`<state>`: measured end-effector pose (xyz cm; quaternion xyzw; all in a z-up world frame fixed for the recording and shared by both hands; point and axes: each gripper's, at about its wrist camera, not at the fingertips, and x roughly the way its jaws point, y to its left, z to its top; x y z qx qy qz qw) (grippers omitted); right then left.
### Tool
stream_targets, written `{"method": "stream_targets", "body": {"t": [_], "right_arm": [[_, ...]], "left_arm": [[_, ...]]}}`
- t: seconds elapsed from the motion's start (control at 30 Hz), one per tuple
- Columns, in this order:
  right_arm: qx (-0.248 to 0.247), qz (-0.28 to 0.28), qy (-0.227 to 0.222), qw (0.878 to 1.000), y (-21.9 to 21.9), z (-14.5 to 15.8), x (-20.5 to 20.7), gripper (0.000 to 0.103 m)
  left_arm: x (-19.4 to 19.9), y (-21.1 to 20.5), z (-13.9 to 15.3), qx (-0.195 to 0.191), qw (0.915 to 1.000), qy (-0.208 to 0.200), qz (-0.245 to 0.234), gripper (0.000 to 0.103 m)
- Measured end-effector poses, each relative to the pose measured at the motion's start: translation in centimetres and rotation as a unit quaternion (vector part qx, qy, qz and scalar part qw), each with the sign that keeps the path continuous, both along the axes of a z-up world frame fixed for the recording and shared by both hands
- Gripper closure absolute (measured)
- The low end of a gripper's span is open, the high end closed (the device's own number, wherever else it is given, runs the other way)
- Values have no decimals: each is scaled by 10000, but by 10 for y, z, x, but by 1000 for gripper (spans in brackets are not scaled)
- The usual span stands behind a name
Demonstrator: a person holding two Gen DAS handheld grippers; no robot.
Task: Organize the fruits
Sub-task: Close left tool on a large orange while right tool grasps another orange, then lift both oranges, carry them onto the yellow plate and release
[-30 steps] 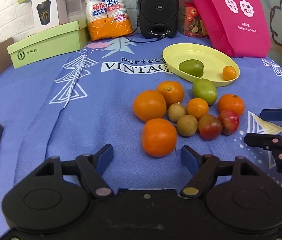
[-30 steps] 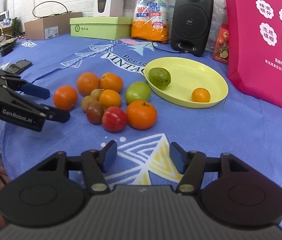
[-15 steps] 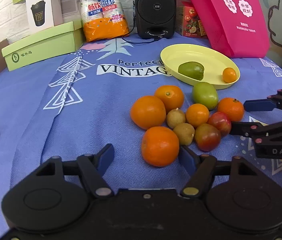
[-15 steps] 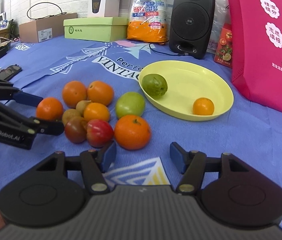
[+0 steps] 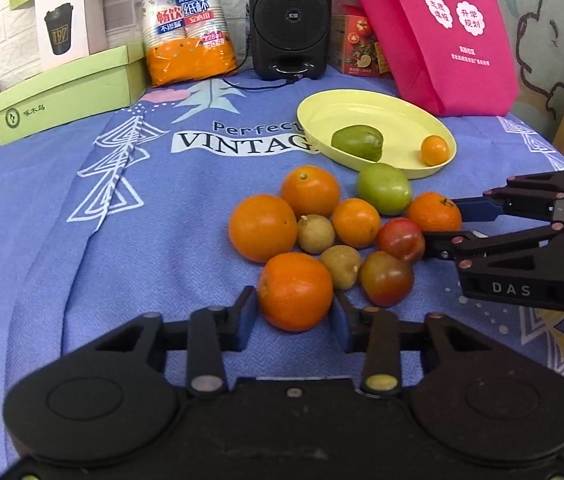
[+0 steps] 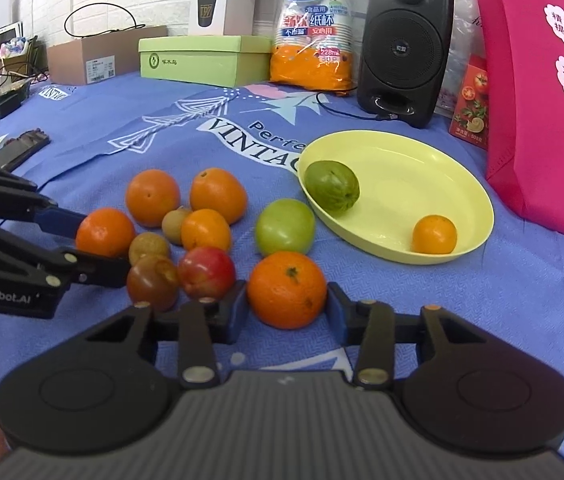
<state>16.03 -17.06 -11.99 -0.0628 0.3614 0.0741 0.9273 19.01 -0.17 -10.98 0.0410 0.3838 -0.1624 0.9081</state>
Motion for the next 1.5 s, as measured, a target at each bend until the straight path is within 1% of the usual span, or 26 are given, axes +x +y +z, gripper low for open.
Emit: {"method": "stream_targets", "body": {"t": [0.4,0.77,0.97,1.2,1.4,1.5], "right_arm": [[20,-56,-16,10000,0,4,-13,63],[4,-50,-59,10000,0,13,-36,63],[-13,-70,-153,9999,-5,23,-44,63],[-87,-104,-323,9994,-14,37,-33,63],[-151,-150,-385,9990,-26,41,-7,63],[-158,-147,-394,9990,-31,41,8,63]], "left_arm": [[-13,2,9,-63,10000,19,-61,69],[-27,-3,27,-89,9997,-164,-187,69],[-26,-7,34,-75,9995,-204,-234,69],[-2,-18,51,-158,9983,-379,-403,68],[40,-38,64,-167,9972,-536,-498,68],[66,-49,66,-136,9969,-594,-498,68]]}}
